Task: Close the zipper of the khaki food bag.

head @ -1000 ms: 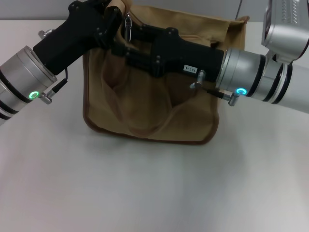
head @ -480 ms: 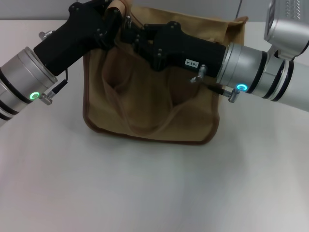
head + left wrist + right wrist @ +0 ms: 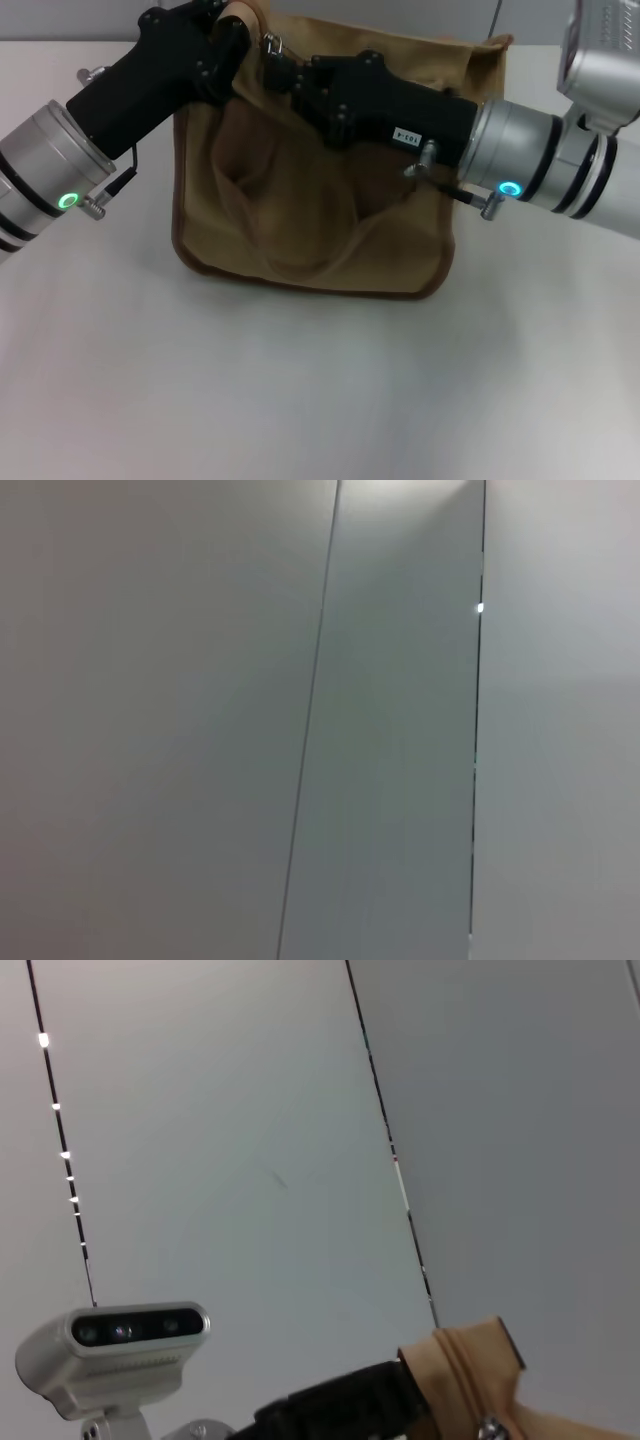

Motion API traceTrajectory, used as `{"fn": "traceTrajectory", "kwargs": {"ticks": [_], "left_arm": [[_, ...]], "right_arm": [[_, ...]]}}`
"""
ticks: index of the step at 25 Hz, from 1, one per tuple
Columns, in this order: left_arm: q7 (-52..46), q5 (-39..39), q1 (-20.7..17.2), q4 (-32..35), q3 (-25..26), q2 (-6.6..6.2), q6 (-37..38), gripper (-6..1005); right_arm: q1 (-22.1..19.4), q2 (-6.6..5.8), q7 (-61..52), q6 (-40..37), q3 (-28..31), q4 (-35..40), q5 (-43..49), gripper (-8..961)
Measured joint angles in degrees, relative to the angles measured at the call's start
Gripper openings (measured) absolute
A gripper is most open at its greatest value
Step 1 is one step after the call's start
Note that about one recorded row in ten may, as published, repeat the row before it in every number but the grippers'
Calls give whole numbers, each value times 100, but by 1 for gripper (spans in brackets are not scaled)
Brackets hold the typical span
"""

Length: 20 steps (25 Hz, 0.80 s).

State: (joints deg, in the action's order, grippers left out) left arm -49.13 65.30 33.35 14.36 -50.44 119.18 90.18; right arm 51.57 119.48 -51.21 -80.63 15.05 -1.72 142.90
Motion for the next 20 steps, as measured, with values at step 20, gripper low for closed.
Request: {"fn": "traceTrajectory", "kwargs": {"ticks": [20], "left_arm": [[17, -509, -575, 197, 126, -44, -177, 84]], "right_arm": [[-629, -41, -154, -322, 24, 473, -286, 2]]}}
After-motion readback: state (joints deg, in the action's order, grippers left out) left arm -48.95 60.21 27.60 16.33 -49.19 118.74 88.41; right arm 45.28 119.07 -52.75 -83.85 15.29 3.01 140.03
